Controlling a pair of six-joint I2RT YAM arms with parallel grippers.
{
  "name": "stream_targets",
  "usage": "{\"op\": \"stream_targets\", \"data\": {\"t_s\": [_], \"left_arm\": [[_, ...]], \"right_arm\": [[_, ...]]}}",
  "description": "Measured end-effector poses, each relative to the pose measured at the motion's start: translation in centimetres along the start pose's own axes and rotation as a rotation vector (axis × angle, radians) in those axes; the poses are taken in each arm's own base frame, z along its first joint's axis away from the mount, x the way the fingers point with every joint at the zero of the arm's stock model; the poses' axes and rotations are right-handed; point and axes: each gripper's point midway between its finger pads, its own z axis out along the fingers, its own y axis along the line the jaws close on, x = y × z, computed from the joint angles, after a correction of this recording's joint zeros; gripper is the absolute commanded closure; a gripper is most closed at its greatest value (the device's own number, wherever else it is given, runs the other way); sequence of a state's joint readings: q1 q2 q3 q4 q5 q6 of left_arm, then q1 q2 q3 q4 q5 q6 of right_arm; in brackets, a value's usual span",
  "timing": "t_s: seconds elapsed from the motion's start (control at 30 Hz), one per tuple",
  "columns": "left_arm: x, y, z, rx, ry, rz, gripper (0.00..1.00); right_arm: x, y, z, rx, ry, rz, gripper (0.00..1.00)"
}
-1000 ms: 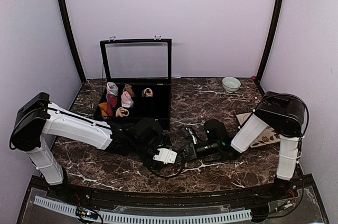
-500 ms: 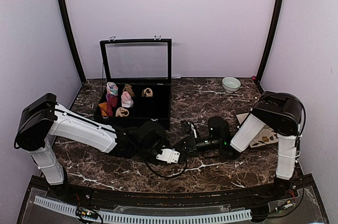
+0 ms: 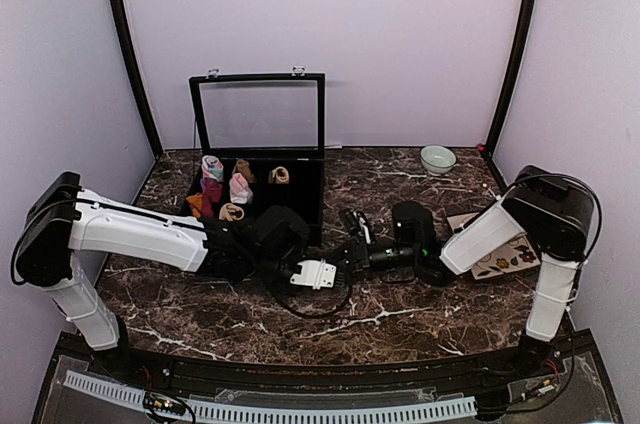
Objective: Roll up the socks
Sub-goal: Pick up the sock from the center of the board.
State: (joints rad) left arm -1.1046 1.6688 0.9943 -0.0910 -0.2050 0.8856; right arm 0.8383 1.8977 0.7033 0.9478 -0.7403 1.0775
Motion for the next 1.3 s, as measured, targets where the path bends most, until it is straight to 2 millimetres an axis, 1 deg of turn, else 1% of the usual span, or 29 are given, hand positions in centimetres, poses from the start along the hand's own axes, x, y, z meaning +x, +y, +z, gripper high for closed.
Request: {"op": "stream_targets", "data": {"t_s": [0.03, 0.13, 0.2, 0.27, 0.33, 0.37, 0.43, 0.53, 0.57, 0.67, 0.73, 0.83, 0.97, 1.0, 1.03, 1.07, 1.13, 1.23, 1.3], "left_arm": [[-0.2, 0.2, -0.5, 0.023, -0.012, -0.032, 1.00], [-1.3, 1.9, -2.5, 0.104, -0.098, -0.179, 1.00], [-2.1, 3.2, -4.3, 0.160, -0.170, -0.269, 1.00], [-2.8, 4.0, -5.9, 0.226, -0.238, -0.344, 1.00], [-3.1, 5.0, -7.3, 0.290, -0.304, -0.424, 1.00], [-3.2, 5.5, -7.9, 0.313, -0.329, -0.457, 1.00], [-3.2, 6.4, -9.2, 0.371, -0.386, -0.531, 1.00], [-3.7, 7.6, -11.3, 0.454, -0.477, -0.623, 1.00], [-3.9, 7.9, -11.9, 0.477, -0.504, -0.644, 1.00], [-5.1, 8.2, -13.8, 0.563, -0.583, -0.680, 1.00], [-5.9, 8.2, -15.1, 0.620, -0.631, -0.697, 1.00], [-6.9, 8.5, -16.9, 0.697, -0.698, -0.715, 1.00], [-7.7, 9.3, -19.2, 0.775, -0.782, -0.735, 1.00], [-7.7, 9.4, -19.3, 0.777, -0.787, -0.736, 1.00], [-7.8, 9.6, -19.6, 0.785, -0.797, -0.738, 1.00], [-7.9, 9.6, -19.9, 0.795, -0.807, -0.738, 1.00], [-7.9, 9.7, -20.2, 0.809, -0.817, -0.744, 1.00], [-7.8, 9.8, -20.3, 0.819, -0.825, -0.750, 1.00], [-7.7, 9.8, -20.5, 0.825, -0.830, -0.755, 1.00]], "right_arm": [[-0.3, 0.5, -0.1, 0.009, 0.000, -0.025, 0.02], [-1.7, 2.3, -0.7, 0.055, -0.019, -0.136, 0.01], [-2.6, 3.3, -1.7, 0.112, -0.044, -0.213, 0.01], [-3.9, 4.8, -3.0, 0.166, -0.086, -0.299, 0.01], [-5.1, 6.8, -4.5, 0.220, -0.140, -0.391, 0.01], [-5.6, 7.4, -5.2, 0.247, -0.167, -0.427, 0.01], [-6.6, 8.8, -7.1, 0.306, -0.232, -0.496, 0.01], [-7.6, 11.1, -10.4, 0.382, -0.349, -0.588, 0.01], [-7.8, 12.0, -11.4, 0.390, -0.390, -0.615, 0.01], [-8.5, 14.4, -13.2, 0.371, -0.489, -0.665, 0.01], [-8.8, 15.6, -13.3, 0.320, -0.531, -0.674, 0.01], [-9.1, 16.7, -12.1, 0.213, -0.544, -0.654, 0.01], [-9.9, 17.5, -11.2, 0.110, -0.578, -0.571, 0.01], [-10.3, 17.8, -11.1, 0.076, -0.593, -0.535, 0.01], [-10.9, 18.2, -11.0, 0.014, -0.619, -0.462, 0.01], [-11.2, 18.1, -11.2, 0.012, -0.627, -0.454, 0.01], [-11.9, 18.5, -11.7, -0.085, -0.658, -0.368, 0.01], [-12.8, 19.3, -11.8, -0.264, -0.626, -0.291, 0.00], [-13.2, 19.0, -11.2, -0.282, -0.595, -0.267, 0.01]]}}
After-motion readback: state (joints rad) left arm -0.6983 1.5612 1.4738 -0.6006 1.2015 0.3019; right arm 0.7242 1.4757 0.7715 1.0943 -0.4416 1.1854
